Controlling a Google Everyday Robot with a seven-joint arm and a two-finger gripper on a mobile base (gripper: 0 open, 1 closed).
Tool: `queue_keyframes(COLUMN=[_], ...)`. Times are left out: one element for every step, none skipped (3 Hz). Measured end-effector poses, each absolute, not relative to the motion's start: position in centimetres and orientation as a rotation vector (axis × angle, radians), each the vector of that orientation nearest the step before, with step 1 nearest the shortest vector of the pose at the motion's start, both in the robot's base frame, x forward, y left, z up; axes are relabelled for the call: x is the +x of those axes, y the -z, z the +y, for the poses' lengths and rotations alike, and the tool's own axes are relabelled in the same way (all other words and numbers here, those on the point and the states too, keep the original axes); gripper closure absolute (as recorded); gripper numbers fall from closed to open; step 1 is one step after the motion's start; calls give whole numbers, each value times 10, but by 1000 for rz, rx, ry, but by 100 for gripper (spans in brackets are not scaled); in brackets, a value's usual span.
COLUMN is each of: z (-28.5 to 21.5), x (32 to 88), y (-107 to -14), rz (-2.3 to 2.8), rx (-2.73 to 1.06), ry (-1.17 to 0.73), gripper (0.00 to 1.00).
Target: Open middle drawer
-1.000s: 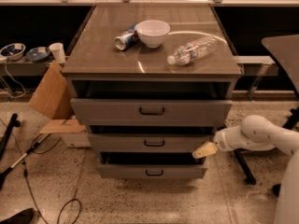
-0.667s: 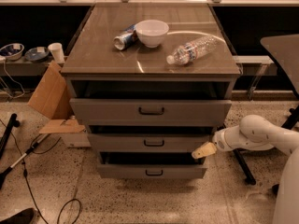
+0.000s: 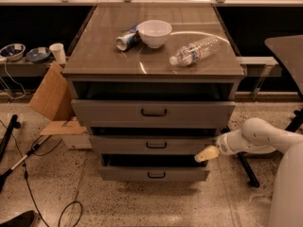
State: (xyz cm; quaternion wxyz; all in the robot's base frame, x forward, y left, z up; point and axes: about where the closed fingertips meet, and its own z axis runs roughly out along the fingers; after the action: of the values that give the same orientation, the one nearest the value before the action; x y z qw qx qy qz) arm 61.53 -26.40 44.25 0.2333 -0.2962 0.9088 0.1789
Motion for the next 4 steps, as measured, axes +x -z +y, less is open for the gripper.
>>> queue_keyframes(z=[-292, -320, -334, -330], x=[607, 597, 593, 596], y=[-428, -412, -403, -410], rz=[2536, 2553, 2543, 2500], rx=[-717, -637, -588, -570], ry=[-489, -500, -518, -542], gripper=[0, 0, 0, 0])
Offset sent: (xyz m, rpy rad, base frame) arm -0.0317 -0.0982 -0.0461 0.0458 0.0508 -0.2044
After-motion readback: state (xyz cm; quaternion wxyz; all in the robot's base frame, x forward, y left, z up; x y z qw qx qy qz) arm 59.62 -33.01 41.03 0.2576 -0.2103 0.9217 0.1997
